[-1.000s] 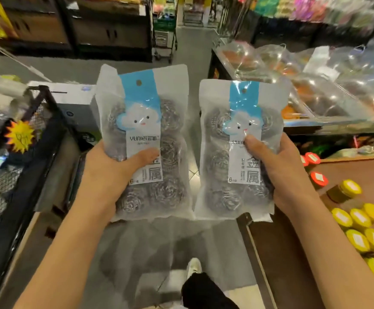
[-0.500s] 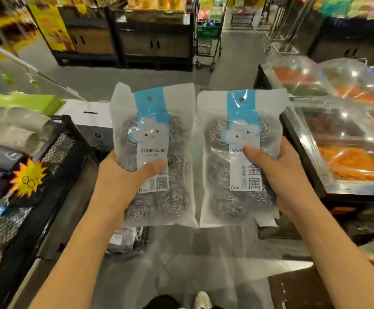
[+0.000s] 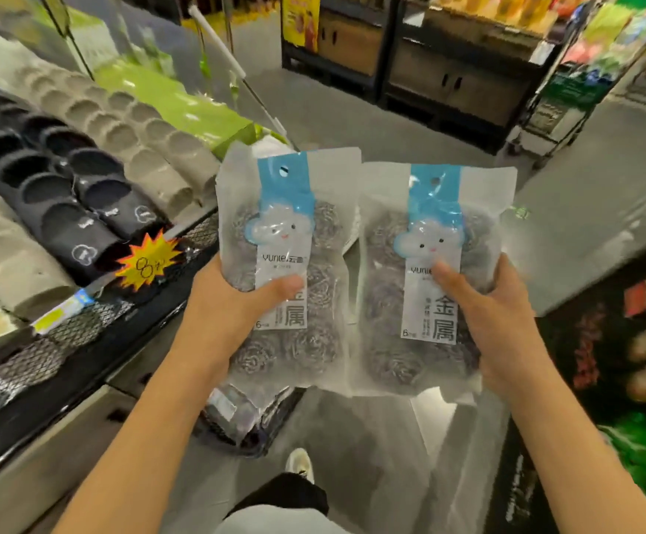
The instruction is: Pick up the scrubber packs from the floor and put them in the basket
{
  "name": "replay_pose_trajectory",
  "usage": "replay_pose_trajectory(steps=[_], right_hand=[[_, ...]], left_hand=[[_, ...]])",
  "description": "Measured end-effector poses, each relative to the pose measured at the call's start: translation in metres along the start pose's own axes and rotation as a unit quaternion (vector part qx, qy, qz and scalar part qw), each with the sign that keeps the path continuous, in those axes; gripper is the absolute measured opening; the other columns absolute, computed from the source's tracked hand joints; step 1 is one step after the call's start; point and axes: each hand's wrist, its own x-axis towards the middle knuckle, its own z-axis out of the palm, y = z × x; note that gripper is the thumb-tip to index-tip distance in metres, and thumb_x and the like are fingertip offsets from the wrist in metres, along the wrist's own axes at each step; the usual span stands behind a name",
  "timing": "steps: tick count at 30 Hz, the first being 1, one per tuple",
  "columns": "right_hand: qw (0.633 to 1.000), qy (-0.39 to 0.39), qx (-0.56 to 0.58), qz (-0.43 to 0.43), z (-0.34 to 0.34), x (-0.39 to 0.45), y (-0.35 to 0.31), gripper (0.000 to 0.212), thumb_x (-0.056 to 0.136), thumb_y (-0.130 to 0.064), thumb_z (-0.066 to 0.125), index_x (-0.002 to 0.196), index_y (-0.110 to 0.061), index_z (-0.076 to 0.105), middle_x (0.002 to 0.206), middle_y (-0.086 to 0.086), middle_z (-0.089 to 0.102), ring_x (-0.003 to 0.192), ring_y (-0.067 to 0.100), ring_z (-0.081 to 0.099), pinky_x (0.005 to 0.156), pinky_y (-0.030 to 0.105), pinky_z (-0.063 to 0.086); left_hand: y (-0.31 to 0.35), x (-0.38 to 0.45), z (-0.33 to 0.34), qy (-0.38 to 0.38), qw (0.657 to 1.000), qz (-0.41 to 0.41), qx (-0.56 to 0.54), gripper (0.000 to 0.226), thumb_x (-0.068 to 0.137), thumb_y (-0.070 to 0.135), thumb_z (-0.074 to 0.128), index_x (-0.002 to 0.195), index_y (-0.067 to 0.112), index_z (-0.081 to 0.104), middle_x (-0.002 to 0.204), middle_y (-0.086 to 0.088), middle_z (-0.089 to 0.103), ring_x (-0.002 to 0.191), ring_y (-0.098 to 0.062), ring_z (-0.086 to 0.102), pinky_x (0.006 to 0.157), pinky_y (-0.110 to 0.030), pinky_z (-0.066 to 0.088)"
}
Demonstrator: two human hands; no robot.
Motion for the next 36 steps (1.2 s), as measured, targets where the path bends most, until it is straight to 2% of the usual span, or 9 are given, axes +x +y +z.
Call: replay_pose_trajectory(steps=[8,10,14,17,20,24,26,31,36], right_hand=[[0.986,-0.159,-0.054,0.021,0.074,0.117,0.012,0.047,0.086,-0.031,0.077,0.128,-0.021,0.060,0.108,0.002,0.080,0.093,0.022,0.079,0.072,0.038,0.065],[0.976,-0.204,-0.069,0.028,0.096,0.142,0.020,0.053,0.082,-0.035,0.078,0.129,-0.021,0.060,0.108,0.000,0.080,0.094,0.022,0.079,0.072,0.037,0.065],[0.950,-0.296,-0.082,0.050,0.138,0.190,0.041,0.054,0.081,-0.032,0.077,0.131,-0.019,0.062,0.110,0.001,0.079,0.094,0.020,0.079,0.072,0.034,0.065],[0.929,-0.349,-0.100,0.067,0.166,0.223,0.064,0.052,0.080,-0.033,0.078,0.128,-0.021,0.063,0.109,0.002,0.080,0.092,0.019,0.079,0.067,0.032,0.064],[0.901,-0.409,-0.123,0.076,0.191,0.250,0.093,0.051,0.082,-0.034,0.077,0.130,-0.023,0.062,0.112,0.001,0.079,0.097,0.020,0.078,0.078,0.040,0.066],[0.874,-0.455,-0.148,0.081,0.215,0.273,0.147,0.043,0.089,-0.030,0.076,0.129,-0.027,0.061,0.114,-0.002,0.078,0.100,0.019,0.077,0.084,0.044,0.063],[0.867,-0.466,-0.157,0.085,0.225,0.281,0.180,0.047,0.085,-0.033,0.076,0.130,-0.027,0.061,0.115,-0.003,0.078,0.102,0.019,0.077,0.084,0.042,0.062],[0.869,-0.458,-0.169,0.085,0.238,0.301,0.287,0.048,0.085,-0.031,0.075,0.130,-0.024,0.061,0.115,-0.004,0.078,0.101,0.017,0.077,0.077,0.031,0.064],[0.866,-0.450,-0.183,0.115,0.243,0.315,0.409,0.035,0.091,-0.018,0.074,0.123,-0.025,0.062,0.108,-0.009,0.079,0.097,0.014,0.077,0.071,0.024,0.062]], left_hand=[[-0.023,0.041,-0.034,0.161,0.983,-0.063,-0.059,0.041,0.075,0.014,0.089,0.111,0.025,0.074,0.100,0.004,0.081,0.093,-0.018,0.078,0.091,-0.049,0.060],[-0.033,0.043,-0.043,0.214,0.971,-0.079,-0.071,0.047,0.069,0.020,0.092,0.112,0.024,0.074,0.098,0.005,0.081,0.091,-0.016,0.078,0.090,-0.048,0.061],[-0.055,0.047,-0.054,0.303,0.941,-0.121,-0.087,0.075,0.051,0.040,0.101,0.119,0.025,0.072,0.106,0.001,0.080,0.098,-0.023,0.077,0.092,-0.052,0.059],[-0.074,0.052,-0.054,0.374,0.911,-0.145,-0.101,0.071,0.051,0.038,0.095,0.116,0.022,0.073,0.102,-0.001,0.081,0.094,-0.022,0.078,0.090,-0.050,0.061],[-0.101,0.063,-0.045,0.422,0.885,-0.167,-0.103,0.066,0.053,0.037,0.090,0.115,0.019,0.074,0.099,0.000,0.081,0.091,-0.020,0.079,0.083,-0.044,0.063],[-0.150,0.083,-0.035,0.452,0.861,-0.188,-0.139,0.049,0.066,0.022,0.088,0.113,0.022,0.072,0.094,0.005,0.081,0.085,-0.015,0.079,0.063,-0.025,0.062],[-0.183,0.093,-0.033,0.454,0.856,-0.197,-0.151,0.046,0.068,0.018,0.087,0.111,0.023,0.071,0.095,0.004,0.081,0.087,-0.015,0.079,0.065,-0.027,0.063],[-0.291,0.119,-0.033,0.445,0.855,-0.225,-0.146,0.063,0.058,0.030,0.089,0.117,0.022,0.071,0.105,0.000,0.081,0.096,-0.020,0.078,0.085,-0.041,0.060],[-0.406,0.143,-0.021,0.444,0.846,-0.256,-0.145,0.056,0.056,0.030,0.088,0.110,0.027,0.072,0.100,0.007,0.081,0.092,-0.014,0.078,0.083,-0.038,0.060]])
